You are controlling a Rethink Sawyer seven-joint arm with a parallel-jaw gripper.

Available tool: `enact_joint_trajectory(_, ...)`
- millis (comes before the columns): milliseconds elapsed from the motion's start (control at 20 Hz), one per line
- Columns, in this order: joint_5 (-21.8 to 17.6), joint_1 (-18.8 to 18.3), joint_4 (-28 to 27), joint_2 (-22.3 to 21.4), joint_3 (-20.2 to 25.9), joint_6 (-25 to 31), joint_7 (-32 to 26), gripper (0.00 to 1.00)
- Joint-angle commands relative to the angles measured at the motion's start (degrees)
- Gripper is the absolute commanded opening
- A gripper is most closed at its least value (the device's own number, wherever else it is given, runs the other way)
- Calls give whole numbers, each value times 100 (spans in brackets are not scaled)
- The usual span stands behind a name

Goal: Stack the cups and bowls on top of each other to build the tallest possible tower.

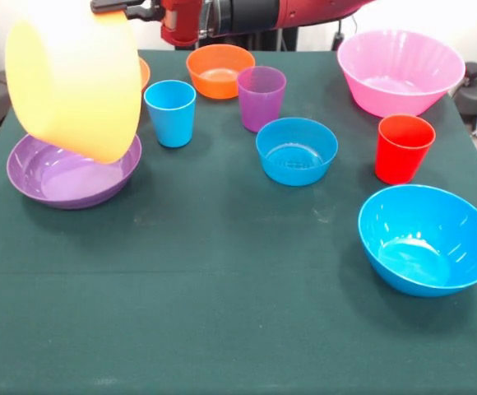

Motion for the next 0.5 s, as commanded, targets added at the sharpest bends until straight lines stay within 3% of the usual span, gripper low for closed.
enact_joint_trajectory(50, 269, 132, 321, 208, 541, -349, 1323, 0)
enact_joint_trajectory(250, 476, 95, 432, 70, 695, -576, 1602, 0)
enact_joint_trajectory(500, 557, 71, 251, 225, 784, -520, 1695, 0)
